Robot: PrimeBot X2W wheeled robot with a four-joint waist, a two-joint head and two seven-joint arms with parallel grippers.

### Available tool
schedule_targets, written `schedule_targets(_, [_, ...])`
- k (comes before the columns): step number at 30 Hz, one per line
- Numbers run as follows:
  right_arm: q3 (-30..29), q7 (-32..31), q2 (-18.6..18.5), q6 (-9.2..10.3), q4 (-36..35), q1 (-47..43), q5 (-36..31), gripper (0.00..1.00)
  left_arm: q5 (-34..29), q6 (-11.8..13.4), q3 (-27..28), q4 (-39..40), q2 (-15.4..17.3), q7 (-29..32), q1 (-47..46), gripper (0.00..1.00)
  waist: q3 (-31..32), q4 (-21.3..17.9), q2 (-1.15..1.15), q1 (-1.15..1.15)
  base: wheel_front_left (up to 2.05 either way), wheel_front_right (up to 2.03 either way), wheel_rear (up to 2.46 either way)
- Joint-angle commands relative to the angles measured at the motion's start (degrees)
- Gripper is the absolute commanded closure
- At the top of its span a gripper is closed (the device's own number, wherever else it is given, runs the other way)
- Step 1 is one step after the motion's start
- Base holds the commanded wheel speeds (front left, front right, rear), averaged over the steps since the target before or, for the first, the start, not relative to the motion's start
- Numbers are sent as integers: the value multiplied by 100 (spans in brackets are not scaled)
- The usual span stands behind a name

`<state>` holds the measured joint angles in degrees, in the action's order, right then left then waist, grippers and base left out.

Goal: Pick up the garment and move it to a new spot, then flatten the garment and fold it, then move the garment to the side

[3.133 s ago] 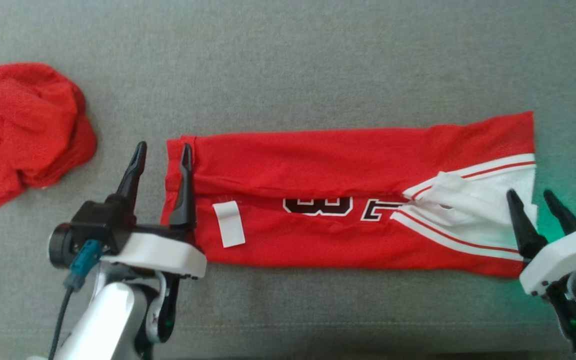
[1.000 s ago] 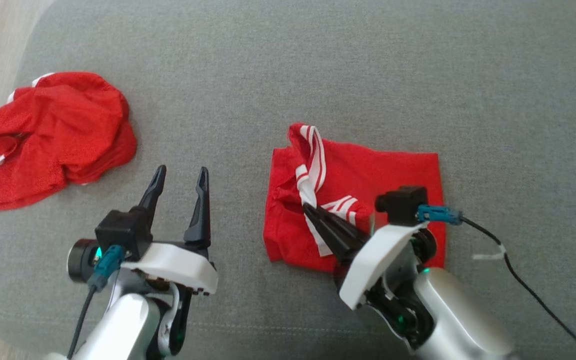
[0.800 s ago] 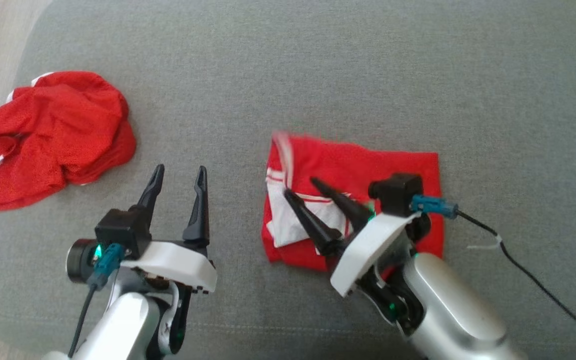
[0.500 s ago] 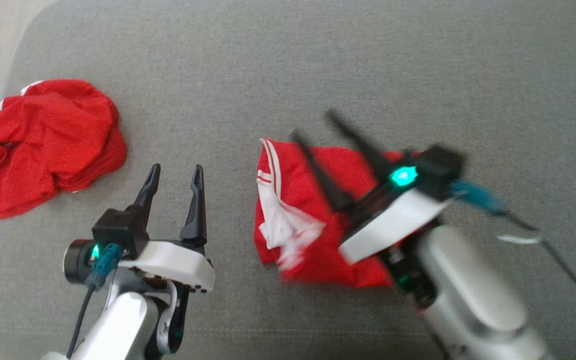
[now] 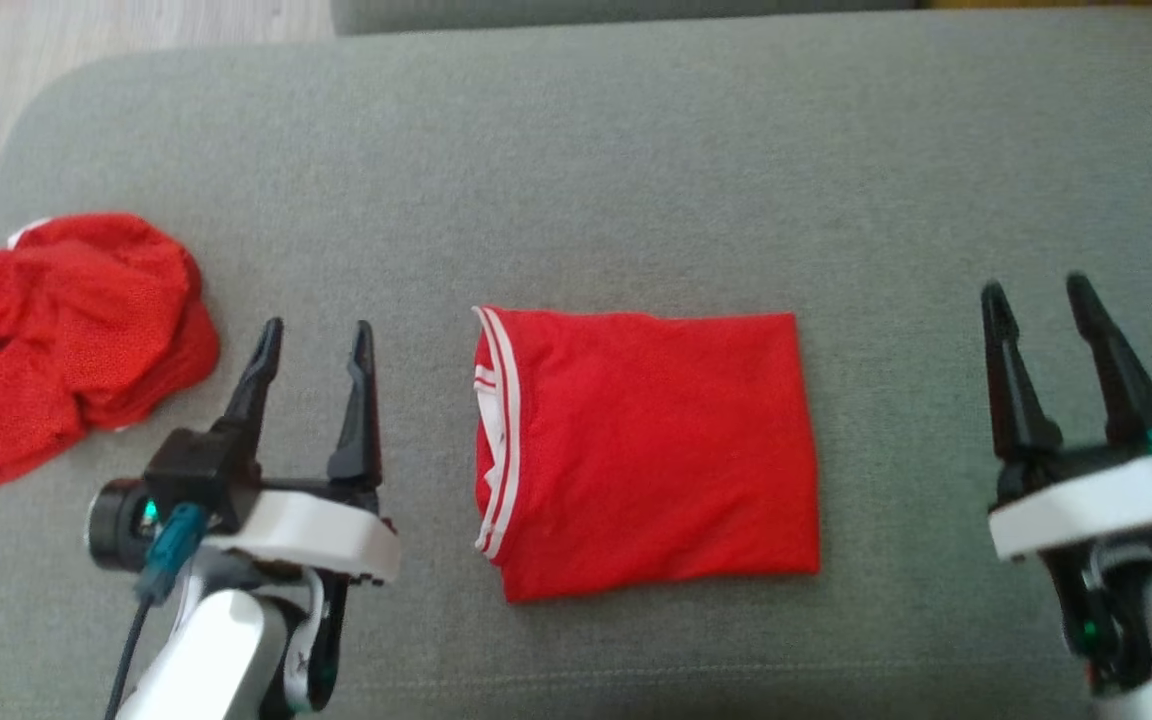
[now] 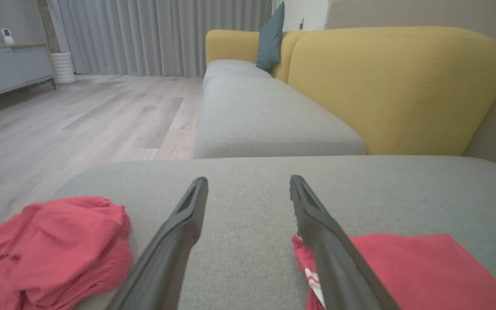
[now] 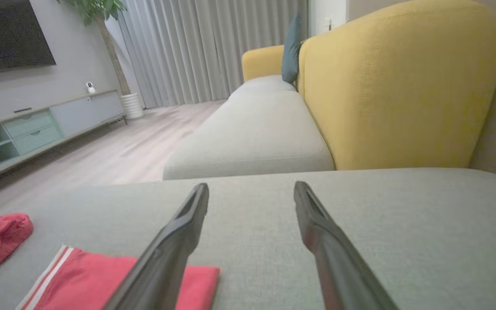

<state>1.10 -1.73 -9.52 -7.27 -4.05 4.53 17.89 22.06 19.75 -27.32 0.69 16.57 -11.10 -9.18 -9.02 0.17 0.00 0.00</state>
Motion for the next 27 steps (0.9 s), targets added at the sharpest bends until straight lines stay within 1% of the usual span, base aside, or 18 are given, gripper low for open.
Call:
schedule_targets(1, [43, -67, -37, -22, -323, -34, -70, 0, -65, 52, 276, 244, 175, -103, -52, 0, 144, -83, 0, 0, 0, 0, 0])
schedule_targets(10, [-99, -350, 125, -22, -641, -732, -216, 0, 75, 131, 434, 202, 357, -193, 525, 0, 758, -229, 0, 0, 0, 0, 0])
schedule_targets(14, [-128, -414, 180, -22, -704, -932, -242, 0, 127, 170, 486, 209, 405, -210, 732, 0, 909, -235, 0, 0, 0, 0, 0])
schedule_targets(21, [-221, -481, 253, -22, -777, -1141, -265, 0, 173, 253, 496, 260, 472, -128, 944, 0, 1007, -212, 0, 0, 0, 0, 0])
schedule_targets(27, [-204, -515, 245, -22, -806, -1145, -287, 0, 217, 209, 527, 137, 519, -155, 940, 0, 1008, -199, 0, 0, 0, 0, 0])
